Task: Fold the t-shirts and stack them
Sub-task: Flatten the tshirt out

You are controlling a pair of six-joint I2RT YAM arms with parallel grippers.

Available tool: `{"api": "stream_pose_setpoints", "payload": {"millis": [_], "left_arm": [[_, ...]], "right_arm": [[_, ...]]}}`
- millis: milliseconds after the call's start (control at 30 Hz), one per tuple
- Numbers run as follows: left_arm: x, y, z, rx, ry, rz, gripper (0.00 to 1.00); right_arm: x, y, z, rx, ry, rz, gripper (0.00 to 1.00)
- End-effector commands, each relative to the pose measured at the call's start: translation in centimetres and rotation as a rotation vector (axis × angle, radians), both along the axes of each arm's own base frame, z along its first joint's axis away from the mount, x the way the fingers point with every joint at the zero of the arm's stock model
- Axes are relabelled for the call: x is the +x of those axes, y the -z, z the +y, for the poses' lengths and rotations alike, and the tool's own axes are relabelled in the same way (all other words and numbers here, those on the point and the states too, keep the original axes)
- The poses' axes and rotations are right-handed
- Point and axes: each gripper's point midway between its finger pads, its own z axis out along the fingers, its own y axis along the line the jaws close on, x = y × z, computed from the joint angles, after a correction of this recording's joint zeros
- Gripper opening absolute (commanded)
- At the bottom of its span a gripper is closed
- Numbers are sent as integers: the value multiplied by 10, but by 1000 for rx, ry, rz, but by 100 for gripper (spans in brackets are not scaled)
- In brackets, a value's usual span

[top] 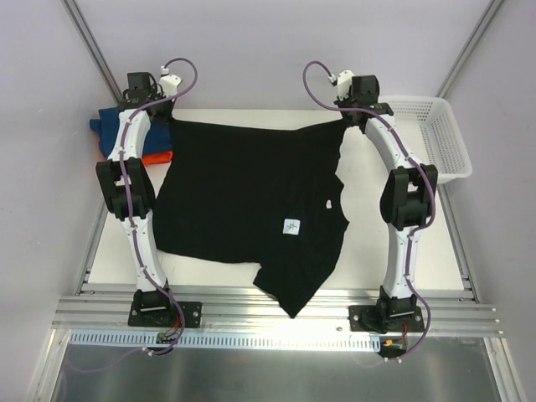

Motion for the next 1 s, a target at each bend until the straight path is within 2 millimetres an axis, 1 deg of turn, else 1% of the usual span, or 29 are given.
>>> {"api": "stream_pose_setpoints", "payload": {"millis": [0,33,100,133,200,267,300,333,400,433,467,500,533,567,600,633,667,700,733,767,800,833,867,900,933,967], "left_arm": [[9,-16,3,12,-29,-46,0],[8,-20,2,10,-31,-52,0],[7,-20,-4,8,-22,-50,0],[7,-23,-6,8,-19,-55,0],[7,-21,-6,25,-16,-53,0],[6,-23,-5,33,-22,-53,0],[4,-30,-3,39,-31,-63,0],[1,-32,-4,40,-33,-64,0],[-3,-42,-6,29,-33,-75,0],[-8,-60,-8,21,-33,-101,0],[-11,-64,-10,10,-33,-104,0],[-18,-85,-13,-7,-39,-136,0],[-22,-96,-15,-15,-44,-151,0],[-28,-101,-20,-37,-49,-151,0],[-39,-128,-24,-46,-47,-195,0],[-47,-140,-30,-62,-38,-212,0],[-57,-142,-38,-72,-28,-207,0],[-73,-172,-44,-84,-23,-258,0],[-83,-184,-51,-93,-13,-277,0],[-94,-184,-57,-98,-3,-267,0],[-116,-213,-73,-97,32,-322,0],[-127,-223,-81,-90,41,-341,0],[-140,-222,-81,-95,31,-329,0],[-163,-247,-103,-122,70,-377,0],[-175,-252,-107,-148,64,-377,0],[-187,-258,-111,-189,52,-379,0]], "right_arm": [[24,-31,-1,-44,23,-125,1],[31,-29,-2,-65,18,-142,0],[40,-37,-6,-84,28,-177,0],[46,-33,-9,-89,34,-185,0],[53,-38,-13,-100,39,-206,0],[53,-36,-14,-101,48,-196,0],[49,-33,-14,-88,57,-181,1],[45,-44,-13,-87,68,-195,0],[38,-51,-16,-93,78,-199,0],[31,-53,-20,-104,91,-189,0],[24,-74,-27,-101,105,-219,0],[18,-87,-33,-98,118,-232,0],[12,-94,-45,-97,141,-236,0],[-1,-127,-54,-83,158,-286,0],[-9,-140,-60,-81,168,-299,0],[-18,-149,-70,-81,182,-306,0],[-29,-167,-77,-75,194,-334,0],[-49,-200,-82,-61,202,-385,0],[-64,-217,-90,-41,216,-411,0],[-77,-222,-94,-19,228,-411,0],[-111,-254,-102,16,247,-456,0],[-128,-261,-99,105,261,-463,0],[-144,-249,-98,146,269,-427,1],[-165,-249,-98,182,267,-416,0],[-203,-275,-97,229,261,-481,0],[-224,-279,-96,275,272,-499,1]]}}
